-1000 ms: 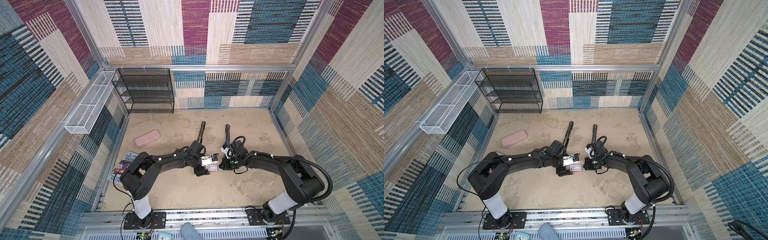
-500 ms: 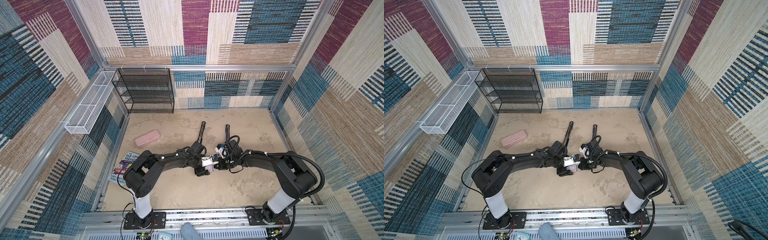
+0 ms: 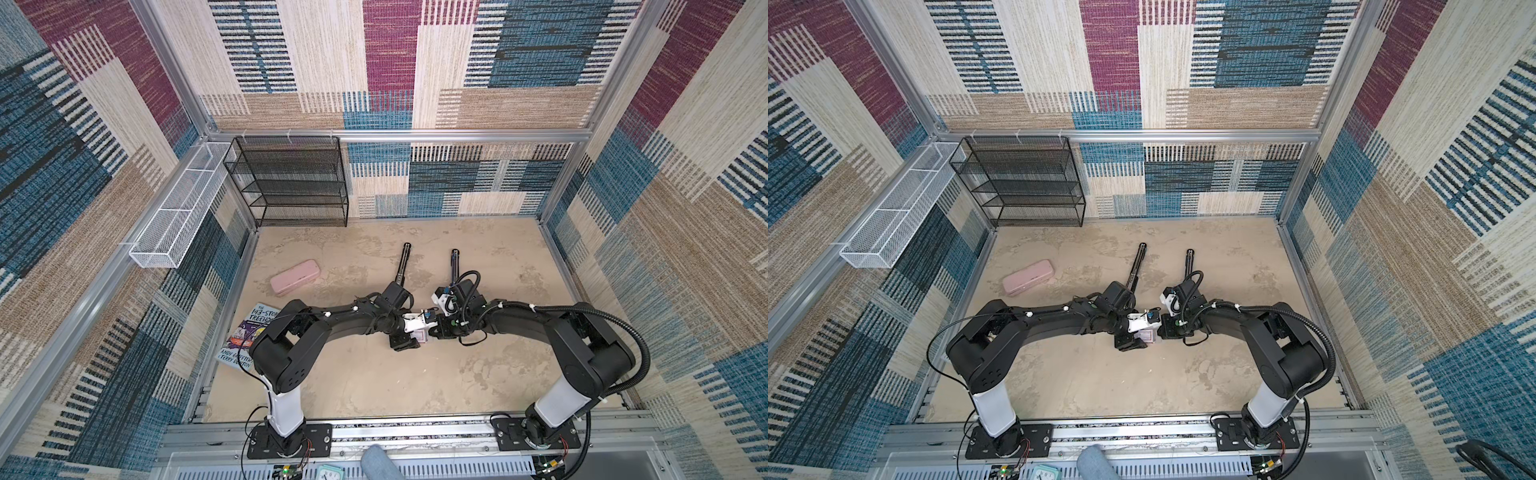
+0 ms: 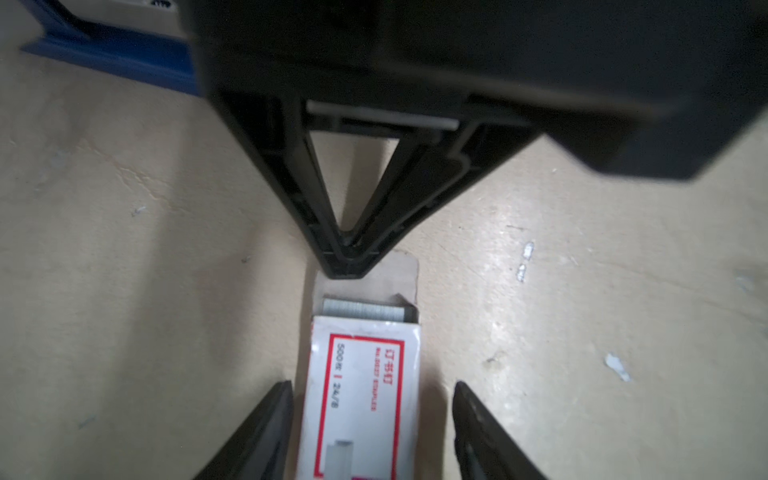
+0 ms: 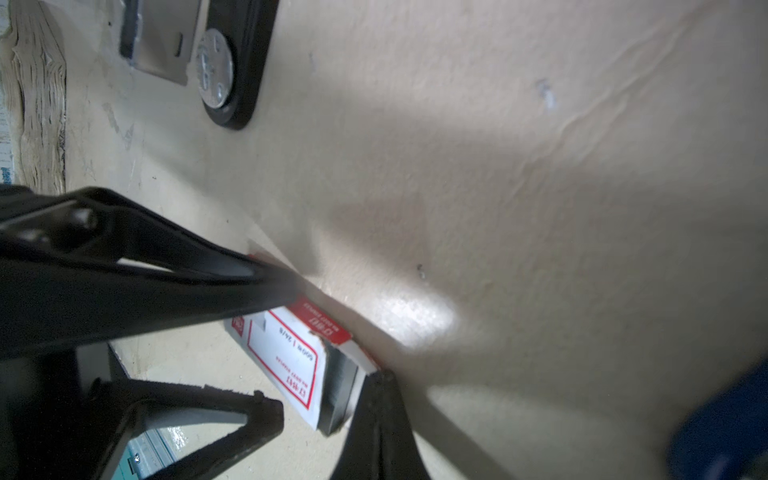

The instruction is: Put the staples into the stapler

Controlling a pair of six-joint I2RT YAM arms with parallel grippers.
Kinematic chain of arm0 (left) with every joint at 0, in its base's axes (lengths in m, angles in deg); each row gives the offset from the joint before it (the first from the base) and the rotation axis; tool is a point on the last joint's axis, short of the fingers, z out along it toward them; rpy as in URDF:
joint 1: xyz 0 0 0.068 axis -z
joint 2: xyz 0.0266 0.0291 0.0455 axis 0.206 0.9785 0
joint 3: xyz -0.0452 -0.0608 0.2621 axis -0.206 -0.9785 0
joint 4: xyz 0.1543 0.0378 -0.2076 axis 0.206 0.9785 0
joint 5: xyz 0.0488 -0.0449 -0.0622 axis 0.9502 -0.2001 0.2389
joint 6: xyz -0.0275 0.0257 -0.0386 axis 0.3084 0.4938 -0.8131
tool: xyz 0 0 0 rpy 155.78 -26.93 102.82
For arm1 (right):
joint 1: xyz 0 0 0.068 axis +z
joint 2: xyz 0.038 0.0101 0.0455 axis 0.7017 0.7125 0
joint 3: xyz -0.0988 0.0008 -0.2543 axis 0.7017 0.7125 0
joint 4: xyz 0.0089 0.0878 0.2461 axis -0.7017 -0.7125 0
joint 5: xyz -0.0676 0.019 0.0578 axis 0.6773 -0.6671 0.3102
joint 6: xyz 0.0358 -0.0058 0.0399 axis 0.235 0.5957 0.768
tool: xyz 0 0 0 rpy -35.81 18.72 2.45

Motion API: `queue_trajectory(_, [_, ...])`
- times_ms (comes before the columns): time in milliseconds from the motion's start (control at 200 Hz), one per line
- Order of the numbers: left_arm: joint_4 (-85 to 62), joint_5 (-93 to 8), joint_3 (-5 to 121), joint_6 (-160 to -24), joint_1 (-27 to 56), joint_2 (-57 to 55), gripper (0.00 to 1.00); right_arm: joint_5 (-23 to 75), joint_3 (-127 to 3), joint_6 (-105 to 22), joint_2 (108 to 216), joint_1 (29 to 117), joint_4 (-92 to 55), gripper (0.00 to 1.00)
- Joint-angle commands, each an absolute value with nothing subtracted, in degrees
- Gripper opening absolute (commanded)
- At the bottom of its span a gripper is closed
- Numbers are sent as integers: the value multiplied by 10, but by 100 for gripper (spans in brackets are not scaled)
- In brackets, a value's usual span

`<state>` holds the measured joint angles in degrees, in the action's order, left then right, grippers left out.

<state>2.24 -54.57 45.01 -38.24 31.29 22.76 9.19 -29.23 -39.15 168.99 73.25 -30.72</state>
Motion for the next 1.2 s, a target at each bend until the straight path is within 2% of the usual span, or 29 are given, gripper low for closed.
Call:
queue_trajectory(0, [47,-495,455,-387,315,240,65,95,-287,-408,1685,737,-309,0])
queue_trajectory(75, [47,-496,458,-386,315,245,65,92,-284,-409,1682,737,-306,0])
queue_trajectory(195, [65,-503,471,-385,315,256,54,91,-283,-409,1679,737,-305,0])
queue_trajectory(441, [60,-514,456,-383,315,239,47,103,-274,-404,1674,724,-311,0])
queue_trajectory(1197, [70,-521,455,-387,315,229,47,143,-244,-408,1620,675,-350,0])
